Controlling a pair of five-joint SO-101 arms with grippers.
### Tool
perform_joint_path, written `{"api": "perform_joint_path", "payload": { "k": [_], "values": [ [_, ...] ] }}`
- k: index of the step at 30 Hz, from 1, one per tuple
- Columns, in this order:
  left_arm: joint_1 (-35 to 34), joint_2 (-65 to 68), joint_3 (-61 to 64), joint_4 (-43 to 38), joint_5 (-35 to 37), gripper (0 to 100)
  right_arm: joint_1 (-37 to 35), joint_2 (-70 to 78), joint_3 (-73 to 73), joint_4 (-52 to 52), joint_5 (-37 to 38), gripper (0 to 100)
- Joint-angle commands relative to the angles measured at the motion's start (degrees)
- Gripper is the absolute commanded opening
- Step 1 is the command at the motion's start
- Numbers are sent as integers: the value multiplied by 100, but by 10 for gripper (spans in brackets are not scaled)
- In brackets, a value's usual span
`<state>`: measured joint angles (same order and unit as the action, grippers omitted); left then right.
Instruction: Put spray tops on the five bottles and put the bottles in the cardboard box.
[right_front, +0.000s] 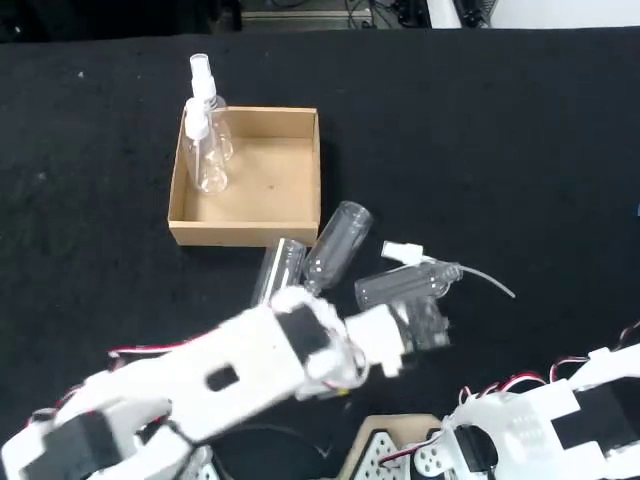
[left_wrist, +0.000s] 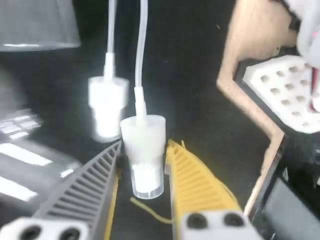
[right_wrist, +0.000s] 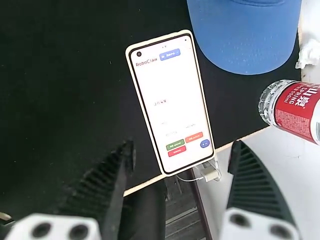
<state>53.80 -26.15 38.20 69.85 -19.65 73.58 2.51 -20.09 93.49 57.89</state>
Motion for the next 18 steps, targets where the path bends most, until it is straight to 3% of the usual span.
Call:
{"api": "perform_joint_path", "payload": {
  "k": [1, 9, 18],
  "values": [
    [-884, -1363, -1420, 1152, -571, 55, -105, -391, -224, -70, 9, 276],
    [-2378, -2462, -3653, 2400, -598, 54, -536, -479, -418, 765, -9, 274],
    [-5200, -2523, -4532, 2840, -607, 54, -1662, -2035, 602, 765, -527, 275]
  ]
}}
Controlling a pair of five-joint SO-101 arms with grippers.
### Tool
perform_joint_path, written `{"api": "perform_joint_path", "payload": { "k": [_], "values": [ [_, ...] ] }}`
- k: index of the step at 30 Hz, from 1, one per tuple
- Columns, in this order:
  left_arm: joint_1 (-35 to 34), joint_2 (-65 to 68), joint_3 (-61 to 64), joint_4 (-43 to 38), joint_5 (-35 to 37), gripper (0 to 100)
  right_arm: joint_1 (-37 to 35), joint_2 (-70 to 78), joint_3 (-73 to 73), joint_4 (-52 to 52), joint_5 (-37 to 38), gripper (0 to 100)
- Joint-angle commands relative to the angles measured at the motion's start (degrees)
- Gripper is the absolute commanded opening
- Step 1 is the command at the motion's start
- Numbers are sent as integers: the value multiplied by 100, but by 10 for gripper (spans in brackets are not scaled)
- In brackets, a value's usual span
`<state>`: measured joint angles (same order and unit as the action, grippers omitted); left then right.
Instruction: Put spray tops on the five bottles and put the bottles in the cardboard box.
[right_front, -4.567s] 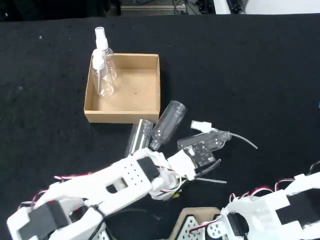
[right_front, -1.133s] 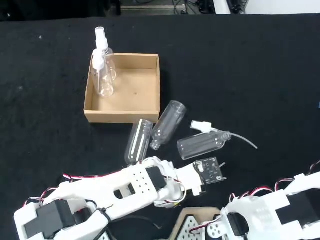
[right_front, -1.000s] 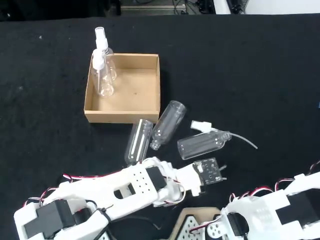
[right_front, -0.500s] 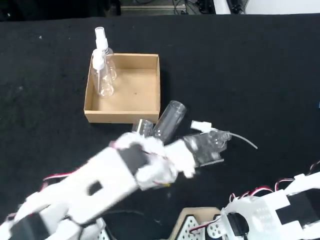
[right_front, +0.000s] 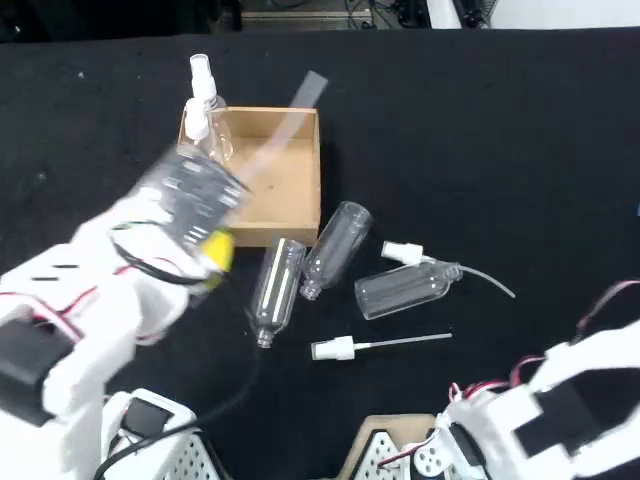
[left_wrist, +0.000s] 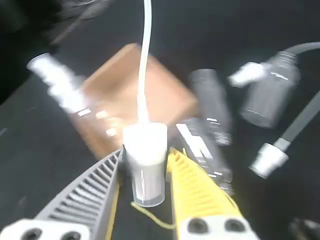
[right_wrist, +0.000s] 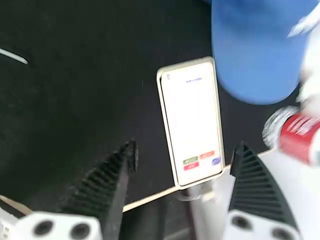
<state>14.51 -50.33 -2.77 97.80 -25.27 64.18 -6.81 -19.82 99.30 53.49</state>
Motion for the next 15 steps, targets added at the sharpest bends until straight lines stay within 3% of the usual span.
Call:
{"api": "perform_joint_path", "payload": {
  "k": [1, 10, 15],
  "values": [
    [-1596, -114, -435, 44, -53, 54, -958, -1385, 892, 185, -114, 274],
    [-4233, -53, -251, -202, -492, 54, -3965, -2897, 2905, 141, -1292, 273],
    [-5367, 44, 1182, -1090, -492, 54, -5213, -2554, 3477, 53, -1662, 273]
  ]
}}
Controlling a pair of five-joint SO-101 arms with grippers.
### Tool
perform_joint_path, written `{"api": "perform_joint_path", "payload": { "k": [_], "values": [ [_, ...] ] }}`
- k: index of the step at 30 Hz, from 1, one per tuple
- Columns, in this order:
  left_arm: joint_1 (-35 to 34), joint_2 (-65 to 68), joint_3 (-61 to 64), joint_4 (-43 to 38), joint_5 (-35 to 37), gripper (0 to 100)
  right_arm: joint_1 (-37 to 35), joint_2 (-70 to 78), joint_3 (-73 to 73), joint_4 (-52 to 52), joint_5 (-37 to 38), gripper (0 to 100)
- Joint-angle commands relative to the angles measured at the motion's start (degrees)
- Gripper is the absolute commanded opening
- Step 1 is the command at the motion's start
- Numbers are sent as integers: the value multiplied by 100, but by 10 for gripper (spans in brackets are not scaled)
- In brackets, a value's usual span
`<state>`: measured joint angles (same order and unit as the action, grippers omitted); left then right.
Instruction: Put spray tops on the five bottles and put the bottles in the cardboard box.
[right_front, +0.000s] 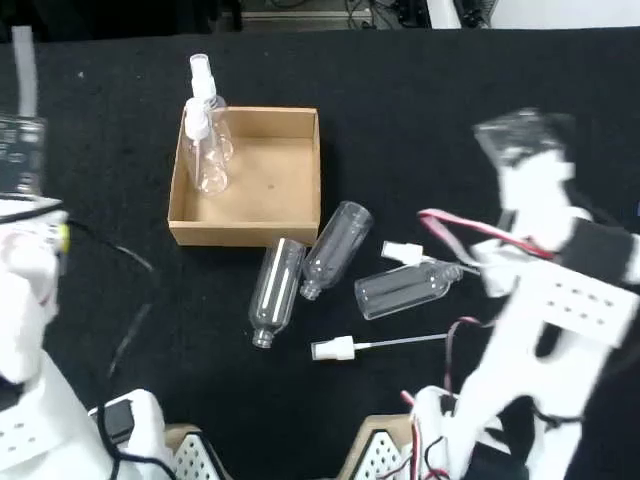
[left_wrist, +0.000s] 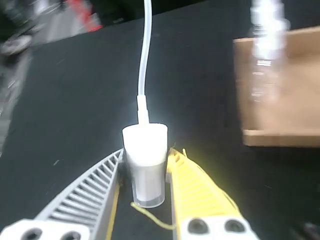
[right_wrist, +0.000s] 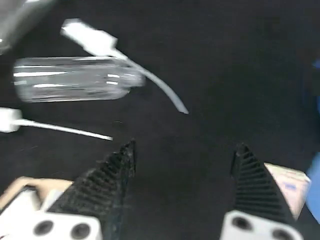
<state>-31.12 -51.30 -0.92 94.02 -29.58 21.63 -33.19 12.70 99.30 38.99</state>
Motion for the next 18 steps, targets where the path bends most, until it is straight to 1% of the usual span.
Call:
{"api": "perform_joint_path", "payload": {
  "k": [1, 2, 4, 9, 12, 13, 15, 16, 18],
  "values": [
    [-945, 220, 1376, -949, -44, 54, -1099, 215, 268, 53, -202, 273],
    [-1068, 299, 1771, -1178, -26, 54, -1213, 347, 295, 18, -167, 275],
    [-1191, 387, 2571, -1662, -18, 54, -1398, 532, 295, -88, 255, 276],
    [-1305, 273, 4215, -2971, 730, 54, -1741, 655, 347, -299, 2119, 276],
    [-1121, 88, 4945, -3552, 1125, 54, -2004, 655, 593, -299, 2901, 276],
    [-1033, 35, 5130, -3692, 1240, 54, -2092, 655, 699, -334, 3007, 276],
    [-813, -18, 5411, -3930, 1495, 54, -2268, 655, 936, -607, 2954, 276],
    [-716, -9, 5508, -4035, 1635, 54, -2338, 655, 1042, -826, 2734, 276],
    [-585, 26, 5666, -4273, 1952, 54, -2585, 655, 1147, -1284, 1723, 276]
  ]
}}
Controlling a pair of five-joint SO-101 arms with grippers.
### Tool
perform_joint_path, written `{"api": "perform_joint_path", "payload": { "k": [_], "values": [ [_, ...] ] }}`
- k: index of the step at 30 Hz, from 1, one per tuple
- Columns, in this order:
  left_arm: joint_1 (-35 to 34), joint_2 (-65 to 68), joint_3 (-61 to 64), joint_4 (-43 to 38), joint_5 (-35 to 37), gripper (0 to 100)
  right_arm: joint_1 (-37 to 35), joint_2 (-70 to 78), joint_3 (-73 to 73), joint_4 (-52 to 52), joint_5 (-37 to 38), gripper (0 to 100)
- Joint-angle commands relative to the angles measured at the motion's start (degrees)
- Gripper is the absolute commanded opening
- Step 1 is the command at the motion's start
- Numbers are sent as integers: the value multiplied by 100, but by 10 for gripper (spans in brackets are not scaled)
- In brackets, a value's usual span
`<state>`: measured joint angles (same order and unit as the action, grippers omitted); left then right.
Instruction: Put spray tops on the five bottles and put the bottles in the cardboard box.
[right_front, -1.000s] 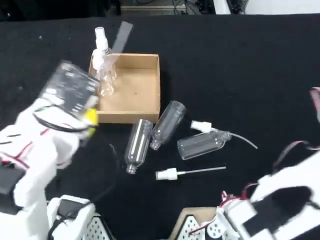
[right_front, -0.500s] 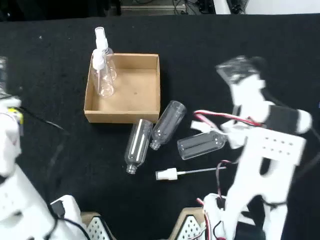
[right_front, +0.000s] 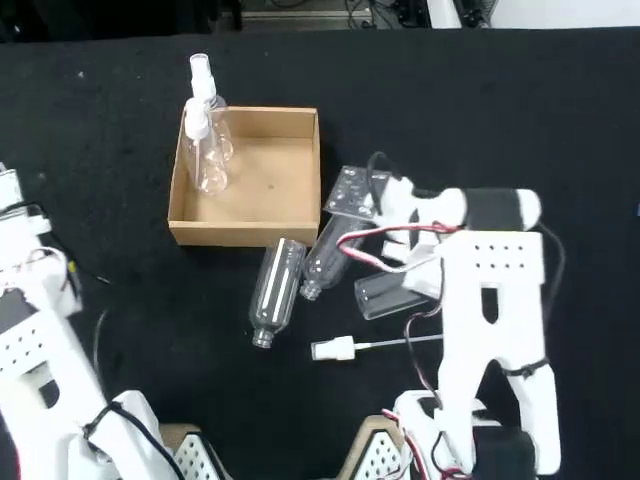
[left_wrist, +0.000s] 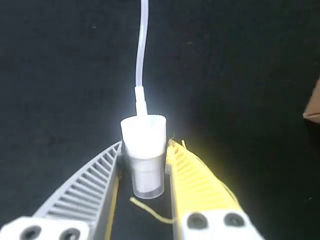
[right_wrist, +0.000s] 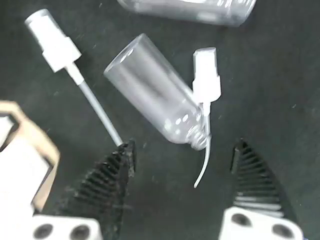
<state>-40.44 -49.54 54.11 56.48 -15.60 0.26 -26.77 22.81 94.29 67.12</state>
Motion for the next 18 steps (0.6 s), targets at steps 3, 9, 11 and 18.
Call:
{"api": "perform_joint_path", "payload": {
  "k": [3, 9, 11, 18],
  "values": [
    [374, -35, 347, -905, 1073, 54, -905, 13, 136, -1108, -2857, 276],
    [418, 308, 479, -1196, 1793, 54, -1002, 13, 251, -818, -1424, 276],
    [418, 475, 523, -1310, 2092, 54, -809, 13, 374, -642, -545, 276],
    [382, 1037, 532, -1319, 2514, 54, -624, 22, 1631, -1196, 571, 276]
  ]
}}
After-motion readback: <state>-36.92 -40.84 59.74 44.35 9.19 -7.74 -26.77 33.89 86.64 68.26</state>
